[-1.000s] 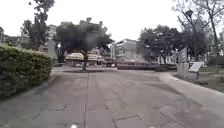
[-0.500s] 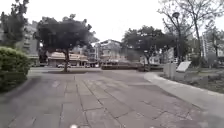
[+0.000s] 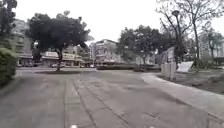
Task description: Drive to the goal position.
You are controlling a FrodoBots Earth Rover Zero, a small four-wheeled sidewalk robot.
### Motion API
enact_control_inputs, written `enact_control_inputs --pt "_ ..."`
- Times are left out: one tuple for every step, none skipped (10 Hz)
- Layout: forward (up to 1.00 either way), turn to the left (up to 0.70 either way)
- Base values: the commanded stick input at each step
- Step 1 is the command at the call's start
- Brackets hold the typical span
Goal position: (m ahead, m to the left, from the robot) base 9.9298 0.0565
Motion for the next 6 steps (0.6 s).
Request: enact_control_inputs --pt "1.00 0.00" --pt "1.00 0.00" --pt "1.00 0.00" --pt "1.00 0.00" --pt "1.00 0.00" --pt "1.00 0.00"
